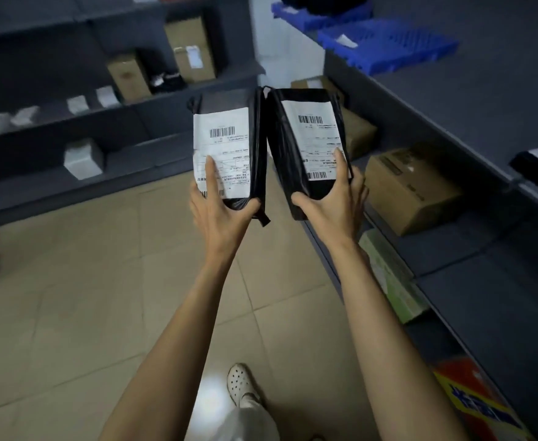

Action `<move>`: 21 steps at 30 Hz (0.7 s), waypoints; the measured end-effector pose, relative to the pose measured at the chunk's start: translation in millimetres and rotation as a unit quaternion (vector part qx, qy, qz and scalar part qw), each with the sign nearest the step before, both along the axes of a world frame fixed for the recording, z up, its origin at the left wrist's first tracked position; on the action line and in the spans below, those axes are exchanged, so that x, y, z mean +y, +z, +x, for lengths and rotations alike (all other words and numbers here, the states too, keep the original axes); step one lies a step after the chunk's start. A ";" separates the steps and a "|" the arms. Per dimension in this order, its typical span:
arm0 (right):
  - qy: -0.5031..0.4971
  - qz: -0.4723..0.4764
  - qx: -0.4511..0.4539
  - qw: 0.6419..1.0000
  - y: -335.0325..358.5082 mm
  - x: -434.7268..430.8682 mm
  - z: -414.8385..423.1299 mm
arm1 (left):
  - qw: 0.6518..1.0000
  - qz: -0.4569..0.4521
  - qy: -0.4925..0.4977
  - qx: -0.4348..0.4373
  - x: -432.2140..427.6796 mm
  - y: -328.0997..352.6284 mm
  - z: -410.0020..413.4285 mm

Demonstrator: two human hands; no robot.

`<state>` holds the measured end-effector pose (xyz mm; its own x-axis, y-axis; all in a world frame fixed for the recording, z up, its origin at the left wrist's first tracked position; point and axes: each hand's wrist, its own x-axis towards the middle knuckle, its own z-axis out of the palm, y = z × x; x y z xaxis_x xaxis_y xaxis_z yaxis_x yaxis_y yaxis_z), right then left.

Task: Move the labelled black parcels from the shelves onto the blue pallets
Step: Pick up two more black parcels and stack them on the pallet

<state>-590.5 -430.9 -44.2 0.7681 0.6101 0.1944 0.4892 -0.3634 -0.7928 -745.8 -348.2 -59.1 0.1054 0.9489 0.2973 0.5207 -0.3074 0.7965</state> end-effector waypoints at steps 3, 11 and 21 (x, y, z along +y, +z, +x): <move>0.020 0.021 -0.025 0.999 16.1 50.9 -18.9 | 0.999 0.023 0.036 0.002 43.2 20.2 -21.5; 0.053 0.057 -0.038 0.996 46.7 198.0 -50.7 | 0.996 0.052 0.070 0.010 185.0 55.8 -59.5; 0.024 0.071 -0.062 0.995 73.2 353.8 -41.8 | 0.995 0.085 0.049 0.031 361.1 86.4 -66.3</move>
<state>-632.3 -77.1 29.0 0.7042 0.6050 0.3716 0.5997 -0.2267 -0.7674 -812.1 12.9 27.3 0.0378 0.8918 0.4509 0.6022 -0.3804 0.7019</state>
